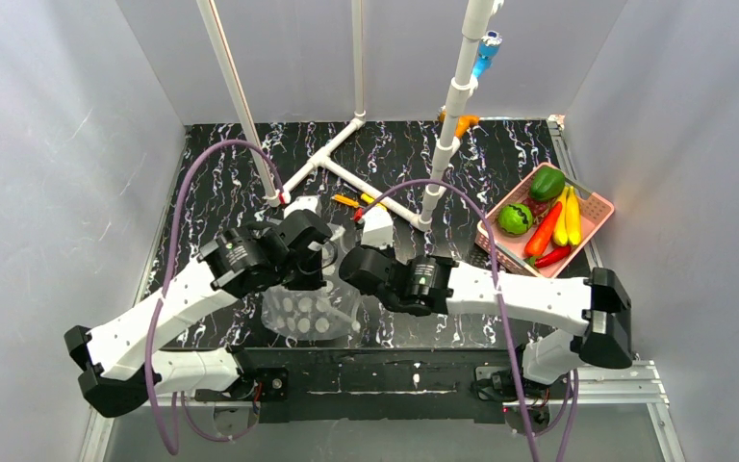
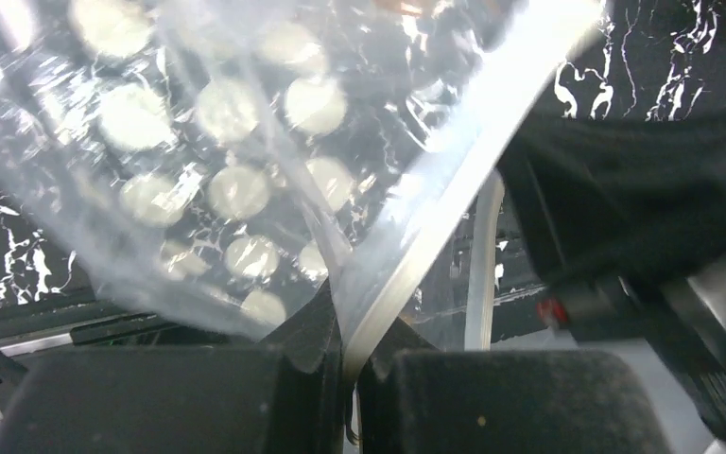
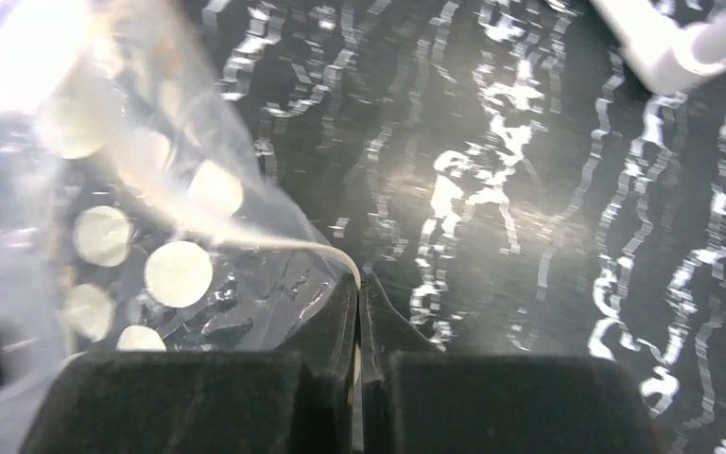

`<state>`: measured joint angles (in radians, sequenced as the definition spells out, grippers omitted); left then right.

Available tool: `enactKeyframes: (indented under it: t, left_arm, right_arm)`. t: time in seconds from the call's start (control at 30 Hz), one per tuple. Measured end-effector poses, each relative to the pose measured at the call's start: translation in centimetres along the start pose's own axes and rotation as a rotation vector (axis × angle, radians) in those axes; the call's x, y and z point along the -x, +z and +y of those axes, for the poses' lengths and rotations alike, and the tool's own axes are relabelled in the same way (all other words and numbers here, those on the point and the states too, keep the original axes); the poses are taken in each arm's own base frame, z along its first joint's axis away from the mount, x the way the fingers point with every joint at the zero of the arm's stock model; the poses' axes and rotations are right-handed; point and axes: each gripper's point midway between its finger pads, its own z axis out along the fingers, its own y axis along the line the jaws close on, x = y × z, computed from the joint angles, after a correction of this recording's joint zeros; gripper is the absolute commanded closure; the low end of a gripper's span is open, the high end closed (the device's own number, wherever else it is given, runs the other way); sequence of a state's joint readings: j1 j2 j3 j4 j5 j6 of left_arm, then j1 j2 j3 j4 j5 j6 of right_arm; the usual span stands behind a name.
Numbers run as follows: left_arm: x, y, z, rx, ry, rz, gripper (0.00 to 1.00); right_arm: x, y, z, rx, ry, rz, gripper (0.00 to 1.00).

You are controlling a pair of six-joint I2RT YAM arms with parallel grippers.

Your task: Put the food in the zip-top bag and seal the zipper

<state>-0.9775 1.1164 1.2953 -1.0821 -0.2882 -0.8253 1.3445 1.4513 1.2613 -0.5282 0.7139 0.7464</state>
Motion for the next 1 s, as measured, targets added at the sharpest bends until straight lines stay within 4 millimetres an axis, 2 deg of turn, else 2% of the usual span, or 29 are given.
enactKeyframes:
  t: [0.13,0.4,0.5,0.6,0.7,0.8,0.93,1.0]
  left_arm:
    - [0.5,-1.5,0.5,0.007,0.000,-0.011,1.00]
    - [-1.0,-0.6,1.7,0.065,0.047,0.045,1.00]
    - [-1.1,0.1,1.7,0.056,0.076,0.049,1.00]
    - [-0.6,0.5,1.5,0.025,0.077,0.060,1.00]
    - [0.4,2.0,1.5,0.016,0.070,0.100,1.00]
    - [1.2,4.0,1.2,0.001,0.082,0.157,1.00]
    - [2.4,5.9,0.2,-0.028,0.128,0.222,1.00]
    - [3.2,6.6,-0.5,-0.048,0.158,0.221,1.00]
  right_arm:
    - [-1.3,1.2,-2.9,-0.109,-0.049,0.040,0.99]
    - [-0.8,0.8,-4.0,-0.061,-0.086,0.033,0.99]
    - [-1.4,1.0,-5.0,-0.033,-0.098,0.061,0.98]
    - [-2.4,1.7,-5.2,0.075,-0.056,0.134,0.95]
    - [-2.3,2.1,-5.2,0.156,-0.012,0.170,0.83]
    - [-2.0,1.8,-4.0,0.244,0.012,0.201,0.69]
    - [-0.7,1.5,-3.1,0.286,0.039,0.231,0.31]
    - [0.1,1.3,-3.3,0.283,0.044,0.236,0.15]
